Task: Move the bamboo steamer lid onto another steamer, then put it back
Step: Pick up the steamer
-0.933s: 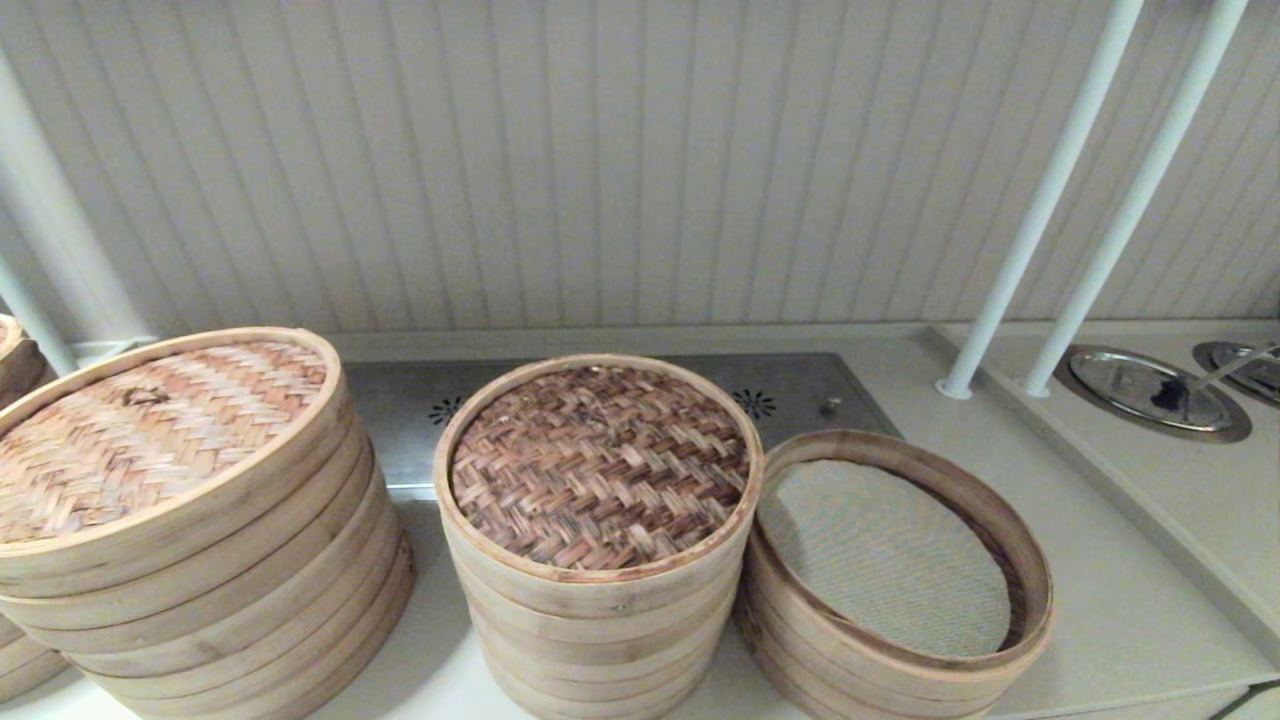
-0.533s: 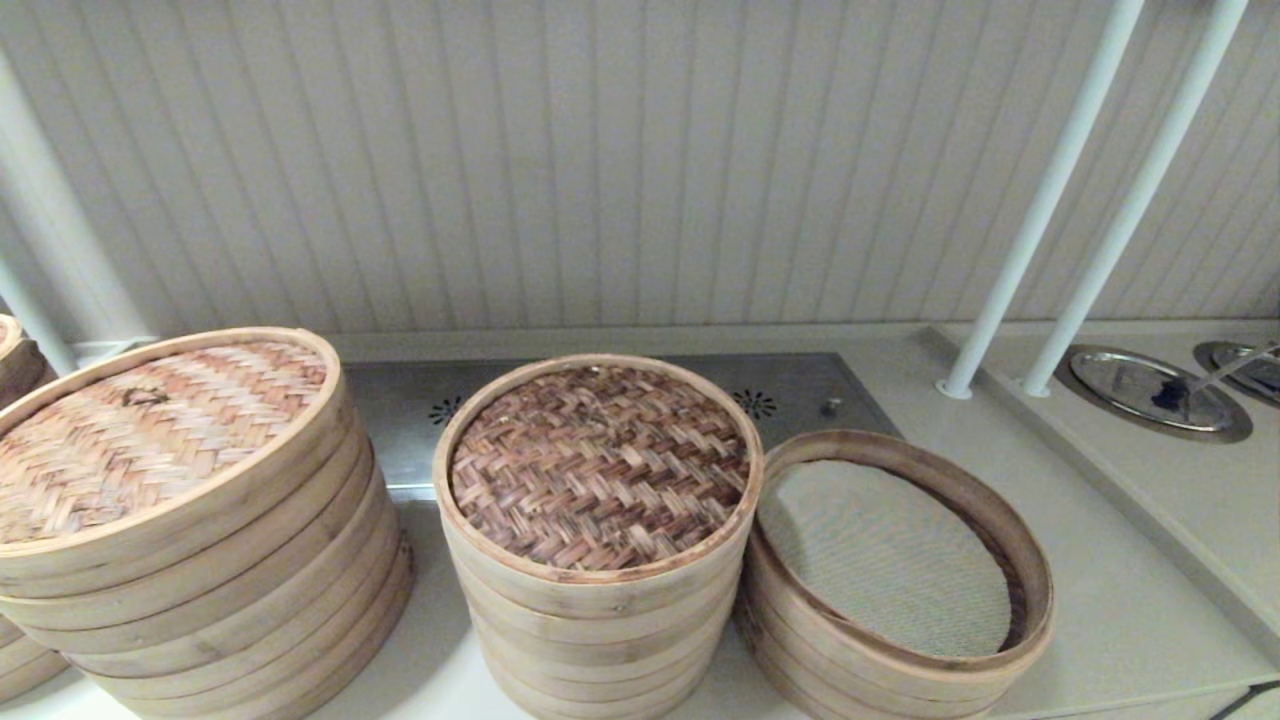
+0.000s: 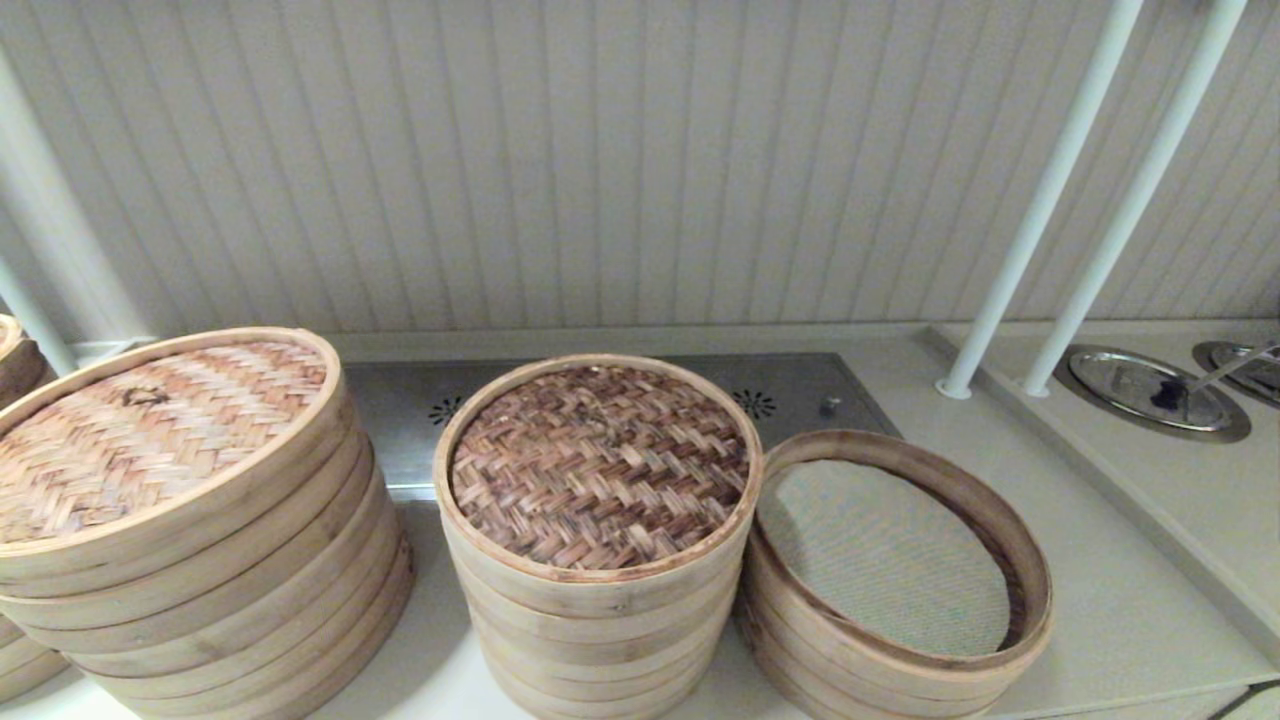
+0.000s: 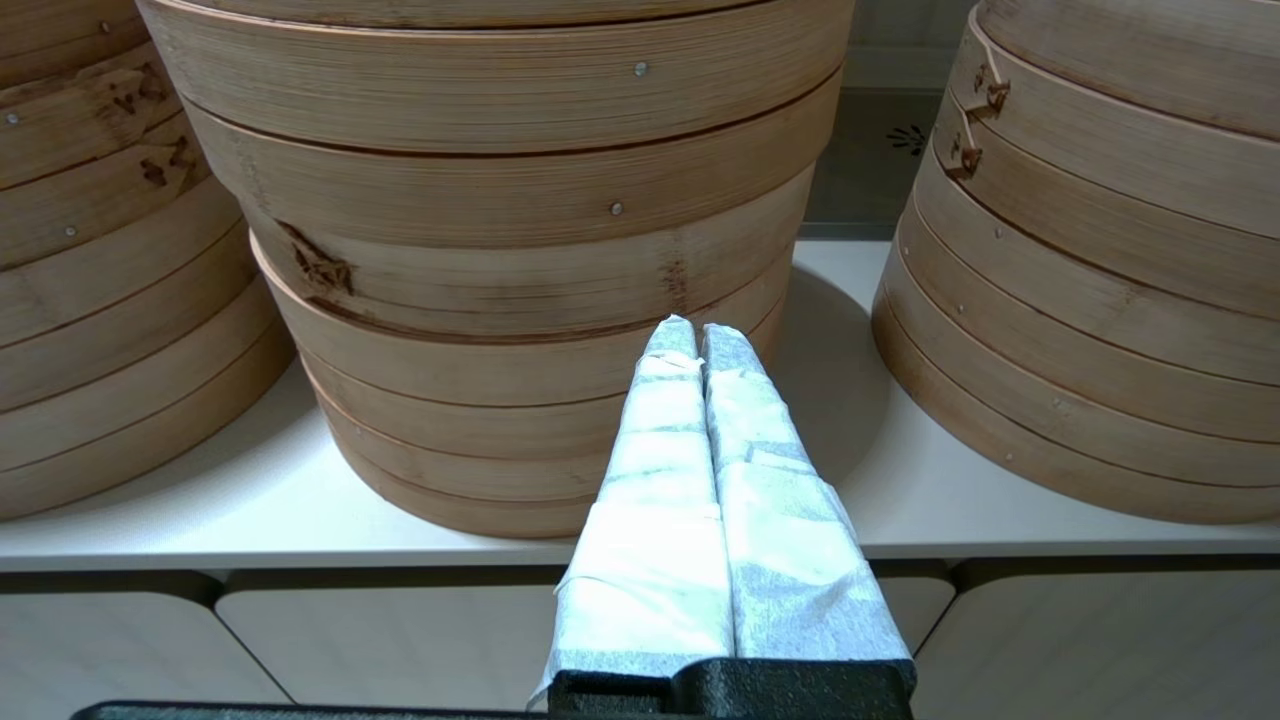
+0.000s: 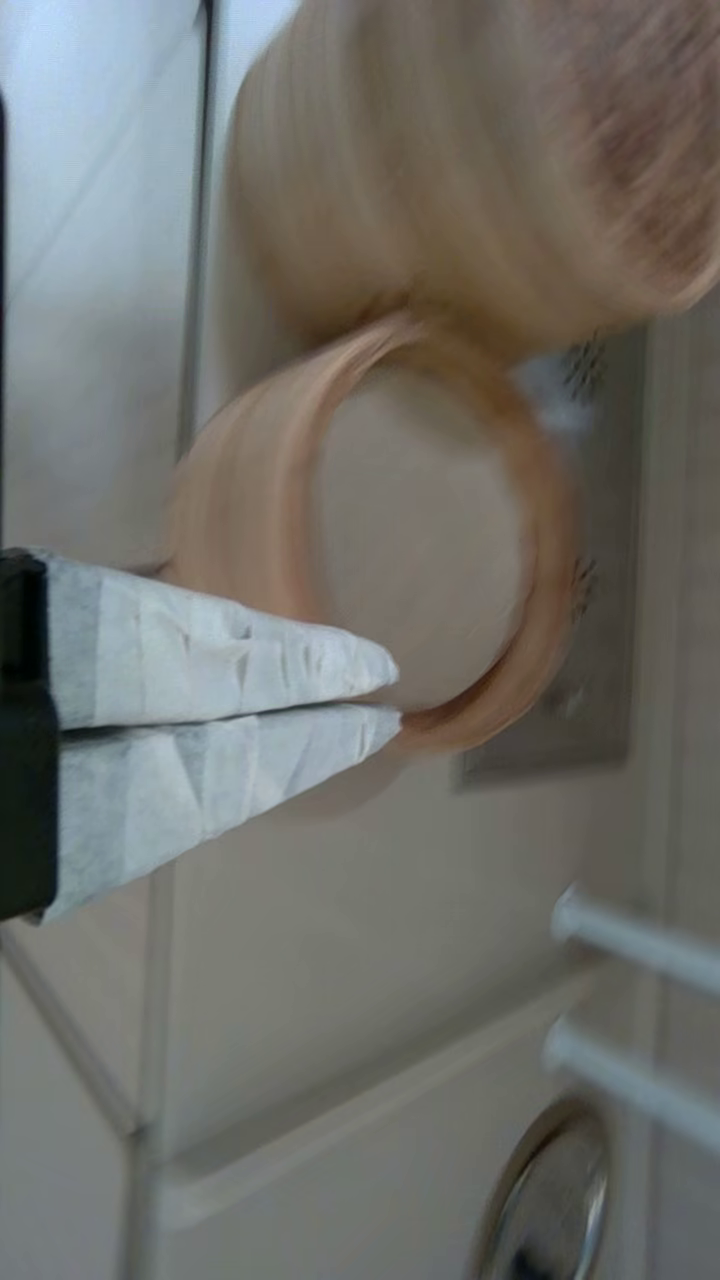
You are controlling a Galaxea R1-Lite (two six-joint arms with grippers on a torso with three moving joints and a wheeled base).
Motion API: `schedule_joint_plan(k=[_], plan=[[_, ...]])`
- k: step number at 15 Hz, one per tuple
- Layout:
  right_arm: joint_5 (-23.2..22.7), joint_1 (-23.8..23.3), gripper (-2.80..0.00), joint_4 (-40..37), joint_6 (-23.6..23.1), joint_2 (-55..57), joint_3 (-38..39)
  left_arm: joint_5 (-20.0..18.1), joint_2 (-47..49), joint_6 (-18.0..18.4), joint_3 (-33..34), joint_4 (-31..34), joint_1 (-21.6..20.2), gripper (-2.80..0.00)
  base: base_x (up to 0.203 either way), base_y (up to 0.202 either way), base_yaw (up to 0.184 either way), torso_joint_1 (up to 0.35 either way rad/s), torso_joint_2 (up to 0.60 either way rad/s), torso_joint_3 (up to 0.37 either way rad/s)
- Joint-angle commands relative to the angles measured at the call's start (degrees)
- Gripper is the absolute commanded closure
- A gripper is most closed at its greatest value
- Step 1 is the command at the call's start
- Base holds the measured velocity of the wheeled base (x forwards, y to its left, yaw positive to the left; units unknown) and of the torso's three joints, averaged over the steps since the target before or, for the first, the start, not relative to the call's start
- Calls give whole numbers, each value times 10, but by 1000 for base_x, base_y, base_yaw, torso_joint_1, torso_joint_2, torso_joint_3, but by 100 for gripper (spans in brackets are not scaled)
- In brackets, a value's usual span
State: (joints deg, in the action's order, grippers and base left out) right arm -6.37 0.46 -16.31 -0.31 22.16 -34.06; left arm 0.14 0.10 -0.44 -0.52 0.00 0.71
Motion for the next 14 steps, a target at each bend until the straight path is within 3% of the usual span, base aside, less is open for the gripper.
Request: schedule_joint_plan(k=[1, 3, 6, 12, 14], plan=[[-39, 1, 0, -1, 6, 165, -95, -1, 0, 0, 0, 0, 0, 0, 0, 0, 0, 0, 0, 0], [-71, 9, 0, -1, 16, 258, -176, -1, 0, 0, 0, 0, 0, 0, 0, 0, 0, 0, 0, 0], [-89, 70, 0, -2, 44, 391, -280, 0, 0, 0, 0, 0, 0, 0, 0, 0, 0, 0, 0, 0], [-90, 192, 0, -38, 91, 617, -483, -1, 0, 0, 0, 0, 0, 0, 0, 0, 0, 0, 0, 0], [-64, 230, 0, -43, 94, 670, -521, 0, 0, 0, 0, 0, 0, 0, 0, 0, 0, 0, 0, 0]])
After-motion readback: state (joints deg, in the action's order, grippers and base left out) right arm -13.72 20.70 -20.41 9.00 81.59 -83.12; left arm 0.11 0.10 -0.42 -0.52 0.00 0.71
